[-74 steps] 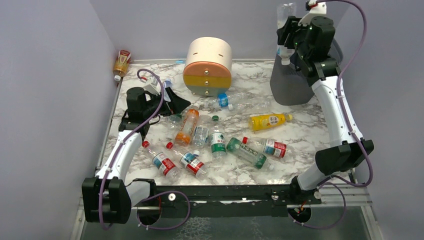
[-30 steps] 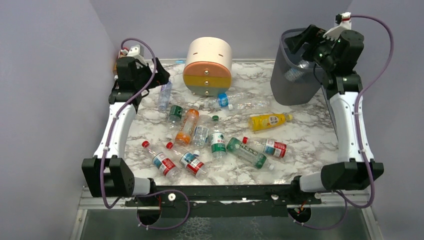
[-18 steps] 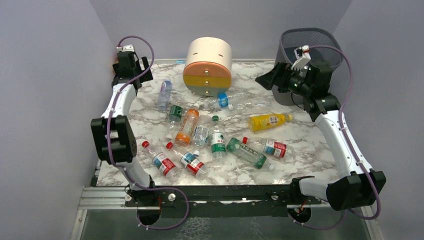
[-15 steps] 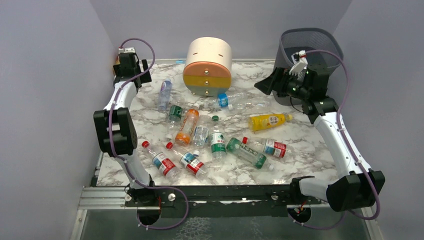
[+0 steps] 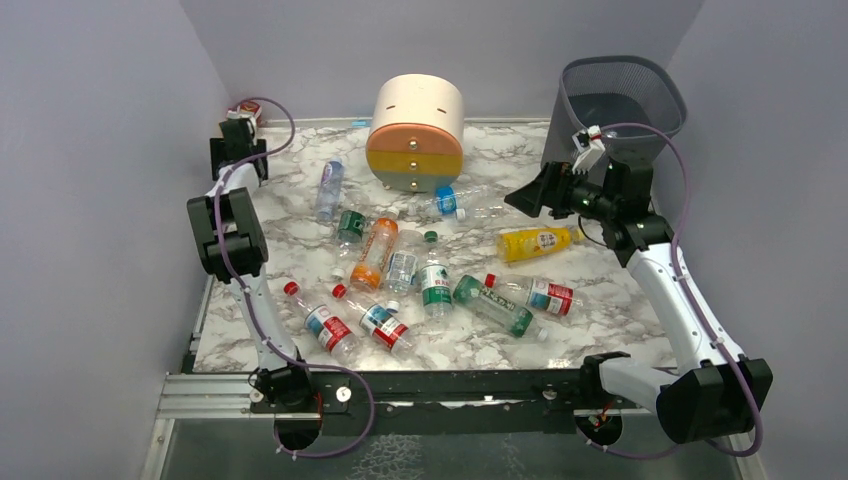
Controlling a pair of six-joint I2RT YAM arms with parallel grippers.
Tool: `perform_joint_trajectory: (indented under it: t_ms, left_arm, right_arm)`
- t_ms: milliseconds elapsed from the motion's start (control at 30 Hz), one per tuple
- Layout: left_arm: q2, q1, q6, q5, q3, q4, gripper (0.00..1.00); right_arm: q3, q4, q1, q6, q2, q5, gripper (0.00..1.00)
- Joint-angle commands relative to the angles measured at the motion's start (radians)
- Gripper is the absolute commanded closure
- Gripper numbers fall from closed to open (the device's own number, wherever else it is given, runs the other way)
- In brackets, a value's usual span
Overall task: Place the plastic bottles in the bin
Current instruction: Pick up the plastic bottle from the corner of the board.
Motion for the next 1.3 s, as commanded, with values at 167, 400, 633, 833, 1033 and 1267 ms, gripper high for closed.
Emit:
perform_joint_trajectory:
  t_ms: [167,400,633,833,1033,1267]
  left_arm:
    - [0.116,0.095,0.042,0.102,0.147,0.064,0.29]
    - [0.135,0.095,0.059,0.146,0.124,0.151,0.29]
    - [0.139,0.108,0.089,0.134,0.099,0.221,0.25]
    - [0.158,0.107,0.089,0.177,0.118,0.253,0.25]
    - [0.193,0.107,0.052,0.214,0.173,0.262,0.25]
    - [0.229,0.101,0.015,0.250,0.200,0.301,0.24]
  right_arm:
    - [-0.014,0.002,0.008,-0.030,0.008,-0.017,0.03]
    - [-0.022,-0.007,0.023,-0.039,0.027,0.001,0.04]
    - [-0.036,0.003,0.042,-0.050,0.063,0.001,0.04]
    - [-0.034,0.006,0.053,-0.058,0.087,0.010,0.04]
    - [-0.033,0.005,0.061,-0.061,0.100,0.027,0.05]
    - [-0.031,0.000,0.070,-0.067,0.116,0.049,0.05]
